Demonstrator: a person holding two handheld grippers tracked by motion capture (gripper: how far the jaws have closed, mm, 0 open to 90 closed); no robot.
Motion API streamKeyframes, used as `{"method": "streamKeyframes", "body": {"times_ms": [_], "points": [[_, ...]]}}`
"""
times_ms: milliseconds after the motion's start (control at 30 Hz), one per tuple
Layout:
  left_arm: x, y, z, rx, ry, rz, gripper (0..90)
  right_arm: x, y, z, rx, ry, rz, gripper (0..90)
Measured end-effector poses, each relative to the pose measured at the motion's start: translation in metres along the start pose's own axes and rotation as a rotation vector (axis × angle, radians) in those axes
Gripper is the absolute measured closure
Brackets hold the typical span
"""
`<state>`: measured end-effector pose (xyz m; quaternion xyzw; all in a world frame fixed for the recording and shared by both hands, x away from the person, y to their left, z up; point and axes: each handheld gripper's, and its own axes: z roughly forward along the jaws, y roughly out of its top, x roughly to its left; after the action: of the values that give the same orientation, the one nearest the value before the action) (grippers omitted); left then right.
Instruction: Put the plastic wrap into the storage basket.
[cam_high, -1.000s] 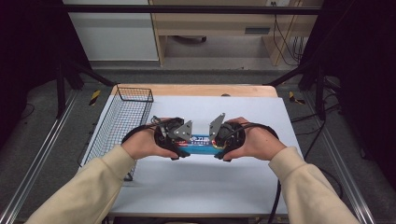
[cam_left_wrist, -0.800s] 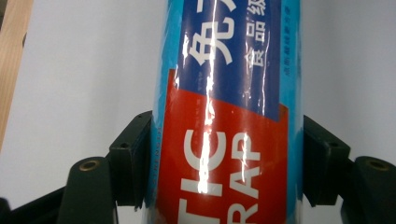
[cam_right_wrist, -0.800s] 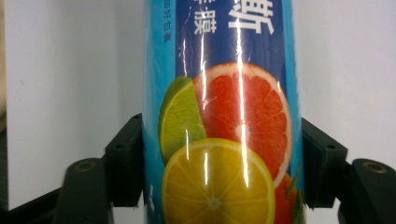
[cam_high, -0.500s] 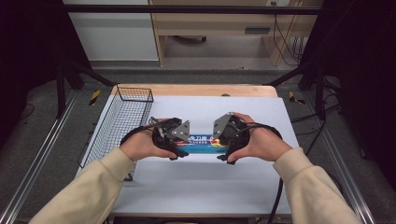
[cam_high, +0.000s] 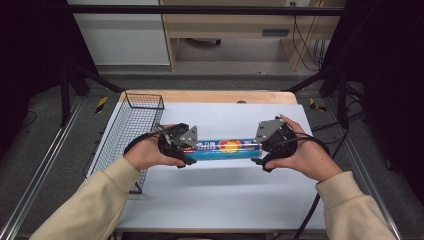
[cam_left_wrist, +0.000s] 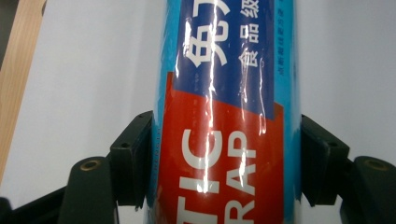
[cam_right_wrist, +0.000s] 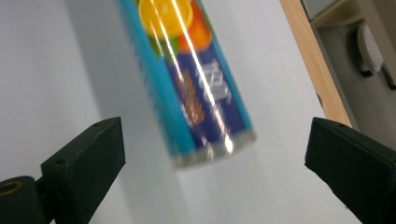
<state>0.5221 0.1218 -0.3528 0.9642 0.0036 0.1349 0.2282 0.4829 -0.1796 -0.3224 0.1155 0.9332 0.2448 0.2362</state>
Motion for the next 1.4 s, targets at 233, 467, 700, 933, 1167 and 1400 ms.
{"method": "streamKeyframes", "body": {"times_ms": [233, 467, 700, 933, 1167, 1400], "points": [[0.006, -0.016, -0.022, -0.014, 0.049, -0.057, 31.5, 0.007, -0.026, -0.001, -0.039, -0.070, 0.090, 5.7], [0.012, -0.031, -0.050, -0.030, 0.113, -0.123, 31.5, 0.008, -0.045, 0.011, -0.042, -0.128, 0.195, 6.0], [0.015, -0.040, -0.074, -0.022, 0.179, -0.186, 31.6, 0.010, -0.052, 0.028, -0.014, -0.205, 0.272, 7.7], [0.009, -0.039, -0.086, -0.031, 0.245, -0.247, 31.7, 0.012, -0.052, 0.050, 0.054, -0.296, 0.411, 12.6], [-0.002, -0.036, -0.095, -0.013, 0.326, -0.328, 31.8, 0.024, -0.060, 0.077, 0.000, -0.410, 0.607, 10.7], [-0.007, -0.039, -0.105, -0.008, 0.367, -0.426, 31.8, 0.028, -0.074, 0.079, 0.015, -0.465, 0.659, 10.8]]}}
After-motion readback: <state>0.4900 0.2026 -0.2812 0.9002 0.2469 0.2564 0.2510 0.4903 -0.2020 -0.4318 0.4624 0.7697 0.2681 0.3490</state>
